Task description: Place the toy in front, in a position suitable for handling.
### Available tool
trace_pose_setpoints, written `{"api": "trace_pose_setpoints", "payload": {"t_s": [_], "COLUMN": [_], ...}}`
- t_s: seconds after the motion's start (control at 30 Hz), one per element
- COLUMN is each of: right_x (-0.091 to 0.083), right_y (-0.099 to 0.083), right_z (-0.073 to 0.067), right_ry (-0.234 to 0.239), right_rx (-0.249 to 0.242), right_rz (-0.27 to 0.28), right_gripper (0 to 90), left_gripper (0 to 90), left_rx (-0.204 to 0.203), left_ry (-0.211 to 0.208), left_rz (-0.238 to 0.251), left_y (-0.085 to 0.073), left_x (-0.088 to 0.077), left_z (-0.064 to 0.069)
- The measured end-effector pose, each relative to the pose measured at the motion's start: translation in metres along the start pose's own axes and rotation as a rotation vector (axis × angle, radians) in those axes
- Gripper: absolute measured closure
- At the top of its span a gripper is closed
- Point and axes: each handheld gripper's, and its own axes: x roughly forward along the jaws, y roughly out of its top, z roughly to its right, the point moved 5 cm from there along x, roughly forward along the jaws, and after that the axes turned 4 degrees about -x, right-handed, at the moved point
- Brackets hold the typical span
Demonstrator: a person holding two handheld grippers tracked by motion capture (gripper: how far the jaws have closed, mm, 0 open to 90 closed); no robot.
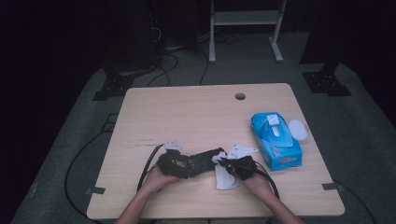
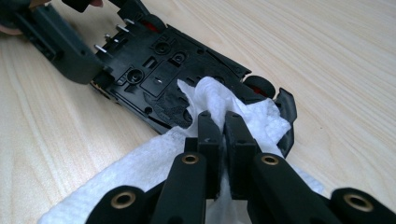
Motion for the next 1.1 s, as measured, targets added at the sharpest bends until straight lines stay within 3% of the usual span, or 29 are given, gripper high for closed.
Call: {"api": "trace_pose_setpoints", "payload": {"t_s": [0.23,0.37,0.53,0.77,0.93,1.1], "right_x": [-0.001,-0.001,-0.003,-0.007,-0.013,-0.014], "right_y": [-0.001,-0.001,-0.002,-0.002,0.001,0.000], "right_z": [-0.002,-0.004,-0.003,0.001,0.023,0.028], "right_ry": [-0.006,-0.021,-0.007,0.024,-0.001,0.058], "right_rx": [-0.008,-0.017,-0.011,0.002,0.060,0.091], "right_rz": [0.004,0.007,0.003,-0.009,0.001,-0.021], "right_gripper": [86.5,87.0,86.9,86.4,85.5,73.9], "left_gripper": [16.4,16.9,17.1,17.1,17.1,17.1], "left_rx": [-0.011,0.001,0.027,0.093,0.164,0.206], "left_ry": [-0.027,-0.007,0.015,0.057,0.100,0.128], "left_rz": [-0.004,-0.004,-0.002,-0.004,0.000,0.008], "left_y": [-0.001,-0.001,-0.001,-0.001,-0.002,-0.004], "left_x": [0.000,0.001,0.003,0.004,0.003,0.002], "left_z": [-0.001,0.001,0.003,0.009,0.015,0.019]}}
